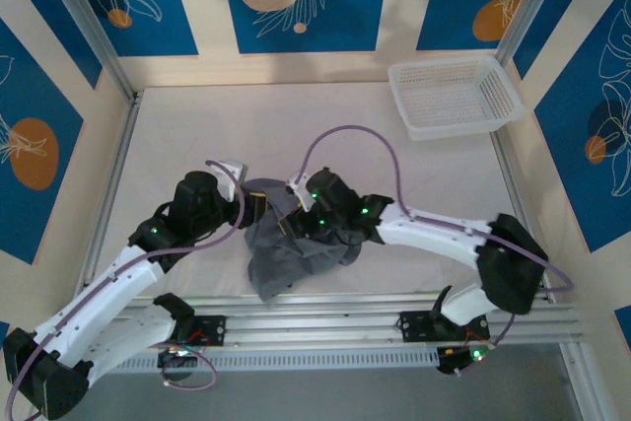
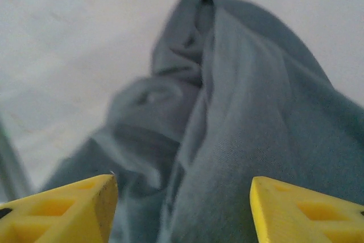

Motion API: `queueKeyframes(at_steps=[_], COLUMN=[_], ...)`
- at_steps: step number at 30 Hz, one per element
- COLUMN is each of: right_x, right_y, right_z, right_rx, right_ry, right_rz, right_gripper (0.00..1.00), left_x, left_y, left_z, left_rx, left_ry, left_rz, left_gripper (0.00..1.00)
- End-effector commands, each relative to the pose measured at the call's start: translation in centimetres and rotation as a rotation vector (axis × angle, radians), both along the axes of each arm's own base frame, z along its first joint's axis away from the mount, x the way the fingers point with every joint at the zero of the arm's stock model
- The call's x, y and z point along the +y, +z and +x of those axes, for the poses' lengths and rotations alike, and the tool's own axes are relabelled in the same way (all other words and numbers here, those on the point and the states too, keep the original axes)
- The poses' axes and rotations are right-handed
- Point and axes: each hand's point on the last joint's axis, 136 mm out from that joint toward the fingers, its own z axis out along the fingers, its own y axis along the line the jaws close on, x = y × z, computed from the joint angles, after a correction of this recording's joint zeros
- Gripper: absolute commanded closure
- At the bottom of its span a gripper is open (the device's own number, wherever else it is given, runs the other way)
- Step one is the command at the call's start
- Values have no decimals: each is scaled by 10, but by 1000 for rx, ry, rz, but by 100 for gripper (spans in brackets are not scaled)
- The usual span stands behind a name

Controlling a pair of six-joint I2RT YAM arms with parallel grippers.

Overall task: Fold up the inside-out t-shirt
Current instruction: Turn the T-shirt inside out at the center of the table.

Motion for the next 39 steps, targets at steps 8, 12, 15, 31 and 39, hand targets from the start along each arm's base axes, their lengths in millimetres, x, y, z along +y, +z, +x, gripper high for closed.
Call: queueKeyframes(at_steps=[8,12,15,31,39], right_x=[12,-10,-30,-27,-61], right_y=[51,98,113,119,83], right_z=[-9,-6,2,-14,13], right_rx=[81,166,259,389,431], right_ry=[79,78,56,138,9], right_rz=[243,548,682,686,686], right_gripper=[100,100,100,100,94], left_x=[-5,-34,-43,-63,-120], left_y=[-15,-16,-20,-41,-1], left_z=[-9,-20,-19,50,24], left_rx=[102,198,215,21,23], left_ry=[17,-95,-128,-162,-486], left_rz=[-73,-193,-208,-14,-266], left_gripper=[28,29,30,23,100])
